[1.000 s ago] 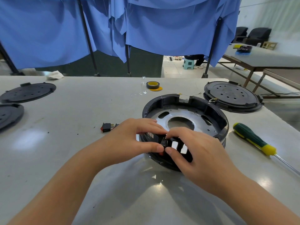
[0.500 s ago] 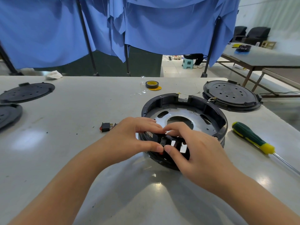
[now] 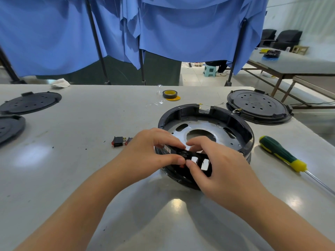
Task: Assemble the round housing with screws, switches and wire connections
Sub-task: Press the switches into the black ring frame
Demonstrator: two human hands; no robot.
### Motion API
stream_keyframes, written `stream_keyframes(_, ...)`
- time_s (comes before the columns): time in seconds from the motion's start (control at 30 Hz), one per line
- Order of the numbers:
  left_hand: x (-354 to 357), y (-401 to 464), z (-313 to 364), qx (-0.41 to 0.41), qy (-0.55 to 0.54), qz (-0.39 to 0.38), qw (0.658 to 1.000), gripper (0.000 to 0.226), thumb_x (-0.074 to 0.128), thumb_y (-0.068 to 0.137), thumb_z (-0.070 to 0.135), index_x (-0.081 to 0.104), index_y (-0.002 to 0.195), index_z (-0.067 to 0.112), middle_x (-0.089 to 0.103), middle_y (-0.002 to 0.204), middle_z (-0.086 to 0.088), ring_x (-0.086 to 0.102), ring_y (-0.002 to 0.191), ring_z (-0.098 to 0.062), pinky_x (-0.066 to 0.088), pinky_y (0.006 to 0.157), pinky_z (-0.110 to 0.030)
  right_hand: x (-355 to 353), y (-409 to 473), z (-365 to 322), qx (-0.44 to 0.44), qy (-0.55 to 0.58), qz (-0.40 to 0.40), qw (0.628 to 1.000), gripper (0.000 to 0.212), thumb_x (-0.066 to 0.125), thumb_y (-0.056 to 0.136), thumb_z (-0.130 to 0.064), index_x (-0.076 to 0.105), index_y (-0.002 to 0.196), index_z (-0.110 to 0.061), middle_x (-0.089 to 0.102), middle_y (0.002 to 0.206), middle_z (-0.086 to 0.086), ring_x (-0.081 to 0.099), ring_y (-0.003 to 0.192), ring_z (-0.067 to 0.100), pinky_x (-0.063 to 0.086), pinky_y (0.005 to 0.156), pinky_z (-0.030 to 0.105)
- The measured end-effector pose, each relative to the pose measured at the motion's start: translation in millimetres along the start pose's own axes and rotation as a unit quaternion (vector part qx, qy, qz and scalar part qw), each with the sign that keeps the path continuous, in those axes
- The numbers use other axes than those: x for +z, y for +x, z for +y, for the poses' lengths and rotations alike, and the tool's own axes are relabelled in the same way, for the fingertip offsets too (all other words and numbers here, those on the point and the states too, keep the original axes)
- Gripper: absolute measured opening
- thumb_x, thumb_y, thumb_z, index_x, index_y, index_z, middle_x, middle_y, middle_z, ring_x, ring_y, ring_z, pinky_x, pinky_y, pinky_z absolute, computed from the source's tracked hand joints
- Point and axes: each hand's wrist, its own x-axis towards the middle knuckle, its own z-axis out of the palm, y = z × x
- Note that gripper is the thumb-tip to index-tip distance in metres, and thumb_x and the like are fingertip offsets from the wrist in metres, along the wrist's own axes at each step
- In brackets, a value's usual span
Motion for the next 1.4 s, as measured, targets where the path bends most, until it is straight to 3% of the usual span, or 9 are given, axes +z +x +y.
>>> stream_keyframes(0.3, 1.5, 1.4, 0.3, 0.006, -0.007, 0.007, 1.0, 0.025, 0.083, 0.07, 0.026, 0.074, 0.083, 0.045, 0.069, 0.094, 0.025, 0.059, 0.1, 0.003, 0.045, 0.077, -0.012, -2.1, 1.0, 1.7, 0.011, -0.002, -0.019, 1.0, 0.017, 0.064, 0.08, -0.035, 0.059, 0.094, -0.028, 0.061, 0.079, -0.017, 0.056, 0.072, 0.007, 0.045, 0.059, 0.024)
stream_keyframes(0.57, -4.4, -0.3, 0.9, 0.006, 0.023, -0.044, 0.999, 0.03, 0.076, 0.079, 0.018, 0.073, 0.101, 0.039, 0.068, 0.102, 0.023, 0.056, 0.106, 0.007, 0.048, 0.085, -0.014, -0.5, 0.1, 0.3, 0.014, -0.025, 0.0, 1.0, 0.018, 0.061, 0.077, -0.036, 0.06, 0.093, -0.028, 0.06, 0.075, -0.016, 0.053, 0.069, 0.007, 0.036, 0.057, 0.018)
stream_keyframes(0.7, -2.4, -2.4, 0.4, 0.003, 0.06, -0.044, 0.997, 0.039, 0.077, 0.075, 0.02, 0.069, 0.108, 0.04, 0.064, 0.109, 0.023, 0.052, 0.11, 0.007, 0.046, 0.09, -0.016, 1.8, -0.5, -1.2, 0.008, -0.064, 0.011, 0.998, 0.024, 0.064, 0.072, -0.036, 0.062, 0.093, -0.026, 0.045, 0.069, -0.021, 0.04, 0.064, 0.005, 0.028, 0.059, 0.017)
stream_keyframes(0.77, 0.3, -2.5, -0.5, 0.006, 0.072, -0.036, 0.997, 0.039, 0.077, 0.075, 0.021, 0.067, 0.108, 0.038, 0.064, 0.108, 0.023, 0.051, 0.11, 0.006, 0.044, 0.09, -0.017, 3.1, -1.2, -2.0, 0.016, -0.069, 0.021, 0.997, 0.028, 0.064, 0.07, -0.037, 0.062, 0.096, -0.024, 0.047, 0.068, -0.02, 0.034, 0.064, 0.003, 0.028, 0.057, 0.019)
stream_keyframes(0.87, 2.2, -2.1, -2.2, 0.019, 0.077, -0.019, 0.997, 0.036, 0.078, 0.073, 0.018, 0.07, 0.105, 0.035, 0.065, 0.102, 0.022, 0.053, 0.106, 0.005, 0.041, 0.086, -0.009, 3.7, -0.8, -2.4, 0.028, -0.067, 0.023, 0.997, 0.031, 0.066, 0.069, -0.036, 0.062, 0.097, -0.024, 0.053, 0.067, -0.018, 0.029, 0.065, 0.003, 0.025, 0.059, 0.008)
stream_keyframes(1.03, 4.0, -1.9, -3.0, 0.036, 0.09, -0.01, 0.995, 0.036, 0.077, 0.073, 0.017, 0.071, 0.104, 0.033, 0.065, 0.102, 0.022, 0.053, 0.106, 0.004, 0.036, 0.082, -0.002, 4.4, -0.8, -2.3, 0.029, -0.069, 0.022, 0.997, 0.028, 0.069, 0.068, -0.033, 0.063, 0.094, -0.024, 0.045, 0.066, -0.021, 0.033, 0.061, 0.002, 0.029, 0.055, 0.022)
stream_keyframes(1.13, 2.4, -1.5, -2.3, 0.032, 0.083, -0.012, 0.996, 0.035, 0.076, 0.075, 0.02, 0.071, 0.105, 0.036, 0.066, 0.104, 0.023, 0.053, 0.107, 0.008, 0.037, 0.084, -0.002, 4.0, -1.2, -1.7, 0.029, -0.054, 0.021, 0.998, 0.026, 0.064, 0.073, -0.037, 0.063, 0.096, -0.025, 0.039, 0.068, -0.023, 0.031, 0.063, 0.001, 0.027, 0.059, 0.009)
stream_keyframes(1.27, 1.4, -1.6, 0.0, 0.031, 0.066, 0.001, 0.997, 0.023, 0.075, 0.081, 0.026, 0.074, 0.103, 0.033, 0.065, 0.102, 0.027, 0.053, 0.105, 0.013, 0.036, 0.085, 0.0, 4.2, -0.6, -1.2, 0.038, -0.04, 0.036, 0.998, 0.025, 0.054, 0.083, -0.045, 0.063, 0.098, -0.026, 0.057, 0.068, -0.017, 0.049, 0.066, 0.007, 0.03, 0.059, 0.02)
stream_keyframes(1.4, 2.2, -1.2, 0.6, 0.031, 0.083, 0.004, 0.996, 0.021, 0.073, 0.082, 0.025, 0.075, 0.102, 0.033, 0.063, 0.099, 0.029, 0.053, 0.105, 0.01, 0.039, 0.089, -0.006, 5.0, 0.6, -2.2, 0.044, -0.032, 0.046, 0.997, 0.023, 0.057, 0.083, -0.042, 0.063, 0.097, -0.025, 0.06, 0.067, -0.015, 0.051, 0.066, 0.007, 0.029, 0.057, 0.016)
